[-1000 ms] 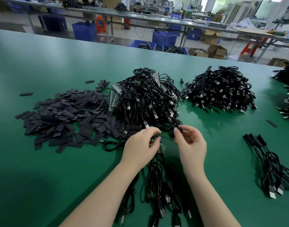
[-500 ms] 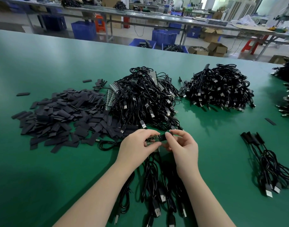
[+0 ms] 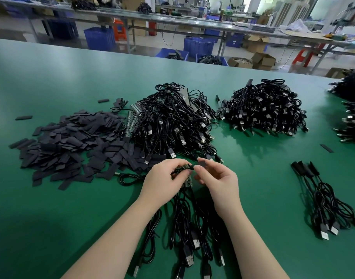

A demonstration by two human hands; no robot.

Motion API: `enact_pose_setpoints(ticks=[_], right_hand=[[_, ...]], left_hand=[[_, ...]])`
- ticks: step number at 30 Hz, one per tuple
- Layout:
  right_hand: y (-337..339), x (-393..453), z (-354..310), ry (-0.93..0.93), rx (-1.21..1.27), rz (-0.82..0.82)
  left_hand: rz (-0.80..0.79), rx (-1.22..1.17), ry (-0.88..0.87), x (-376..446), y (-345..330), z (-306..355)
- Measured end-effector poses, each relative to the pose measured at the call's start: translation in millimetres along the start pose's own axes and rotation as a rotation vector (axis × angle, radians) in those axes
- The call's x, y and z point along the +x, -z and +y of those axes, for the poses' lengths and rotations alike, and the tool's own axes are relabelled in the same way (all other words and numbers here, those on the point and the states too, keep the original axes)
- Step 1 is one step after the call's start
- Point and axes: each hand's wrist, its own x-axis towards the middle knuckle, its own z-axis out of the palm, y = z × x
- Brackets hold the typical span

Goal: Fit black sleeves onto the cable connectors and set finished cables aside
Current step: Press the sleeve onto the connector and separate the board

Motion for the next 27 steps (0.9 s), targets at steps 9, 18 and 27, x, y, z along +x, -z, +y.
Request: enact_pose_setpoints(ticks=[9,18,27], right_hand=[[-1.0,0.3,1.3,0.031,-0.039,0.021],[0.4,1.5,3.8,0.039,-0.054,0.023],[0.0,-0.1,1.2,0.128,-0.004,0.075]], left_hand=[[-0.007,-0.057,-0.002,-2.3,1.1,3.3],[-0.016,-0.069,-0.031,-1.7,0.8,3.0],[0.007,-0.034,0.024,-2.3,0.1,-1.8]])
